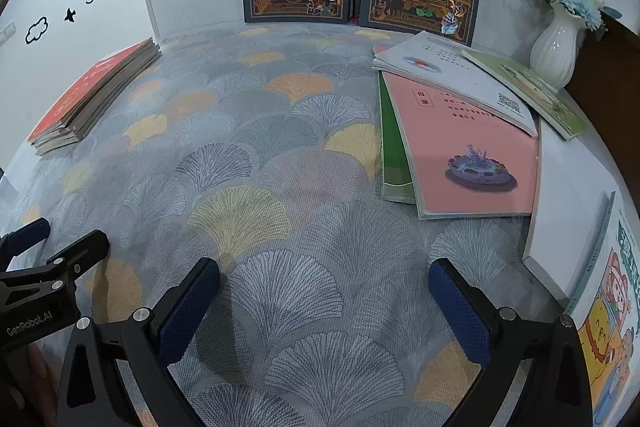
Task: Organize books
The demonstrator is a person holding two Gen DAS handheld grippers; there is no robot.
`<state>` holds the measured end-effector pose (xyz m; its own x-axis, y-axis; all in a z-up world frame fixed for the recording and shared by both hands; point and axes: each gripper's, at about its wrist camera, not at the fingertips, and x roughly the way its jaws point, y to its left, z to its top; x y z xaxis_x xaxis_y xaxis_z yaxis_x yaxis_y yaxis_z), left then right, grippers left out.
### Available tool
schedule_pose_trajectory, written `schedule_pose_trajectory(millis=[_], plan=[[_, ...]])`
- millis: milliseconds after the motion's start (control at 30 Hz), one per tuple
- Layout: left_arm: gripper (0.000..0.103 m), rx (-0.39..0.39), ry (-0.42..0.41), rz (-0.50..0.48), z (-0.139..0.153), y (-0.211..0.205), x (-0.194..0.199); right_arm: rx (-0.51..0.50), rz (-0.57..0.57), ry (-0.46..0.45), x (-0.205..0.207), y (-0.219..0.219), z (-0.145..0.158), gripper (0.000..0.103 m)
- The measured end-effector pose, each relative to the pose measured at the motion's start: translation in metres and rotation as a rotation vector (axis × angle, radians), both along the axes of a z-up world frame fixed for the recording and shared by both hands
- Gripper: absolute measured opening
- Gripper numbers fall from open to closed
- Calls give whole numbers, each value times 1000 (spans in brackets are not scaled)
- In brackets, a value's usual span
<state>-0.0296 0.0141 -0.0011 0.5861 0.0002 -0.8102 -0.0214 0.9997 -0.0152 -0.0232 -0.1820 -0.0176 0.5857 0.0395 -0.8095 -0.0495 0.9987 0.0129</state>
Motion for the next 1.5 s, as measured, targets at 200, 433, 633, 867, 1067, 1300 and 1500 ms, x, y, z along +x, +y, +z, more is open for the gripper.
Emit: schedule_pose_trajectory(millis=[200, 433, 633, 867, 1067, 1300, 1500], plan=[[103, 3, 1, 0, 0, 0, 0, 0, 0, 0, 0, 0, 0, 103], [103, 7, 2, 2, 0, -1, 1, 0, -1, 0, 0, -1, 0, 103], [103, 4, 2, 0, 0, -1, 2, 0, -1, 0, 0, -1, 0, 103], [103, -1, 0, 0, 0, -1, -2, 0, -1, 1, 0, -1, 0, 103], [103, 9, 4, 4, 0, -2, 0, 1, -2, 1, 0, -1, 0, 103], [103, 7, 11, 1, 0, -1, 2, -3, -28, 3, -3, 2, 0, 103], [98, -31, 174, -26, 14, -6, 19, 20, -11, 165, 8, -2, 4, 103]])
